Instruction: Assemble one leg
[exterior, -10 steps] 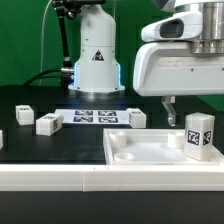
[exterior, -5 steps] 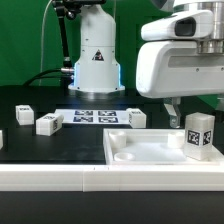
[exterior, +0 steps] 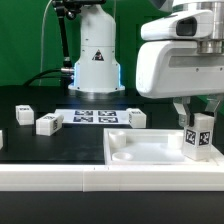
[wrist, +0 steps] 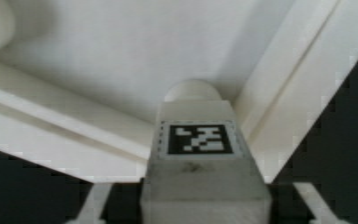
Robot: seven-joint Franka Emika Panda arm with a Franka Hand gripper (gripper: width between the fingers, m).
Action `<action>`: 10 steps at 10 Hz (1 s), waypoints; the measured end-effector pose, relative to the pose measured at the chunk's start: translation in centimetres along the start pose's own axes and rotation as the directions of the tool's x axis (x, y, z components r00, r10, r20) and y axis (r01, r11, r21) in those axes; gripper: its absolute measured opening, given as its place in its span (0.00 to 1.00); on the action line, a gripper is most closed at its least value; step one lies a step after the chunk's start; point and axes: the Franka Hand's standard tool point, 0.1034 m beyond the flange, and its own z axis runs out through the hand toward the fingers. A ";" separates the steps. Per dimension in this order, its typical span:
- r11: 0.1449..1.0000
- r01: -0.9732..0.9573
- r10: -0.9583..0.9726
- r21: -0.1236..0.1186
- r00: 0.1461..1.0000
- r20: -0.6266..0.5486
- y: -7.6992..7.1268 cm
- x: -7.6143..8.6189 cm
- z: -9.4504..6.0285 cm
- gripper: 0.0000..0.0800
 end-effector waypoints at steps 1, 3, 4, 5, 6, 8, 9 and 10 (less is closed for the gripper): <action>1.000 -0.022 0.022 0.001 1.000 0.000 0.0 0.0 0.0 0.36; 0.997 -0.075 0.075 -0.001 0.997 0.000 0.3 -0.1 0.0 0.36; 0.982 -0.191 0.191 0.001 0.982 0.000 0.3 -0.1 0.0 0.36; 0.957 -0.291 0.291 0.002 0.957 -0.002 0.2 -0.1 0.1 0.36; 0.911 -0.412 0.412 0.003 0.911 -0.024 -0.2 0.1 0.2 0.36; 0.826 -0.563 0.563 0.017 0.826 -0.023 -0.3 0.1 0.2 0.36; 0.767 -0.641 0.642 0.025 0.767 -0.020 -0.3 0.1 0.2 0.36; 0.686 -0.727 0.728 0.027 0.686 -0.016 -0.3 0.1 0.2 0.36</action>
Offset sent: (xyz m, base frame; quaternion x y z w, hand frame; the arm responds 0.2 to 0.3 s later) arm 0.0020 -0.0052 -0.0023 -0.0022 -0.0041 0.2499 0.9683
